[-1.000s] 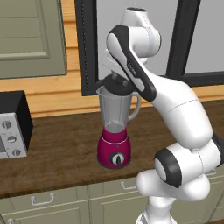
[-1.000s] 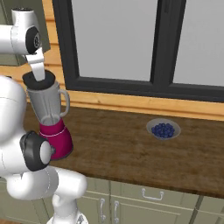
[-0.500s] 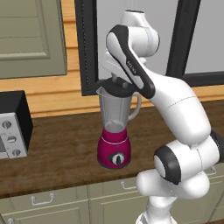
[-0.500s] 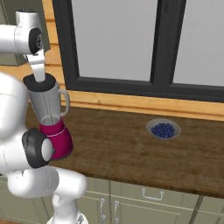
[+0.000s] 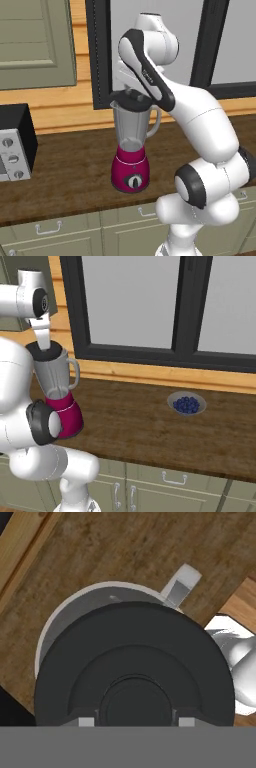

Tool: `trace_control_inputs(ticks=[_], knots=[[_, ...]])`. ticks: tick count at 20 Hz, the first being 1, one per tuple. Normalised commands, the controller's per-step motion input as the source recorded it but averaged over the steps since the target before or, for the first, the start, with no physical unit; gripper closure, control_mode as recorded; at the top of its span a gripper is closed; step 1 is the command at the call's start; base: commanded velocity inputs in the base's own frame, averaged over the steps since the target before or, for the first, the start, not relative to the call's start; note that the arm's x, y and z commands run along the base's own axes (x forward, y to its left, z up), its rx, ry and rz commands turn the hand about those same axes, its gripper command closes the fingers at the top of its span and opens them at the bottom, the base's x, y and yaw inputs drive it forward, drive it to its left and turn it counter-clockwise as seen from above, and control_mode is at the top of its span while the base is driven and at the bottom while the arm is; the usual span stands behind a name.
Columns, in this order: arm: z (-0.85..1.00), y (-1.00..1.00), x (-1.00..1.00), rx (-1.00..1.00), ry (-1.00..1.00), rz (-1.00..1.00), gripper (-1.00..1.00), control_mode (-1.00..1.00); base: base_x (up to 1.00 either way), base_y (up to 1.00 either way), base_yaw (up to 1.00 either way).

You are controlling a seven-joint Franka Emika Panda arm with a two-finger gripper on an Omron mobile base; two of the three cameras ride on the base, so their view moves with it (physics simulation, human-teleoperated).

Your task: Close the lid blender by securely placing the lid on top.

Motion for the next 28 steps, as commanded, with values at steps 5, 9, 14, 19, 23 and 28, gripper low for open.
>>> trace_control_inputs(ticks=[5,9,14,19,23,28], knots=[[0.0,0.16,0.15,0.0,-0.01,0.0,1.0,-1.0,0.0,0.0,0.0],[0.0,0.0,0.19,0.0,-0.05,0.0,1.0,-1.0,0.0,0.0,0.0],[0.0,0.0,0.22,0.0,-0.07,0.0,1.0,-1.0,0.0,0.0,0.0],[-0.01,0.0,0.06,0.0,-0.07,0.0,1.0,-1.0,0.0,0.0,0.0],[-0.07,-0.05,-0.05,0.0,-0.01,0.0,1.0,-1.0,0.0,0.0,0.0],[-0.01,-0.22,-0.16,0.0,0.0,0.0,1.0,-1.0,0.0,0.0,0.0]])
